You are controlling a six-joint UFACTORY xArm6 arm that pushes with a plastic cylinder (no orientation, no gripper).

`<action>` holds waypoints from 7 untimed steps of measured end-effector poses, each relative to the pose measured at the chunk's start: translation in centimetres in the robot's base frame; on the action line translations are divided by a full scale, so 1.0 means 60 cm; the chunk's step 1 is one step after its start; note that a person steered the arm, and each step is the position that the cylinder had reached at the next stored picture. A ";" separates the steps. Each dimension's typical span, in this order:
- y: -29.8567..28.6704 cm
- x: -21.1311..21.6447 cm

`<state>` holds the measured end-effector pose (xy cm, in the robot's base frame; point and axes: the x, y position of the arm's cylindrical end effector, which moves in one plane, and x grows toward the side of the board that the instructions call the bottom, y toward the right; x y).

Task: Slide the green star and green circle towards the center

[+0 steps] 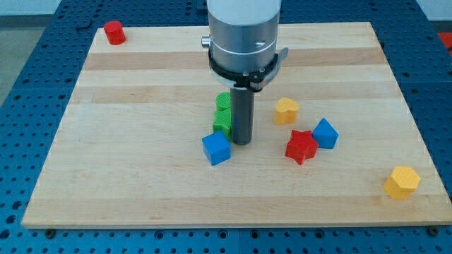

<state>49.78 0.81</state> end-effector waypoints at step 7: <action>-0.011 -0.232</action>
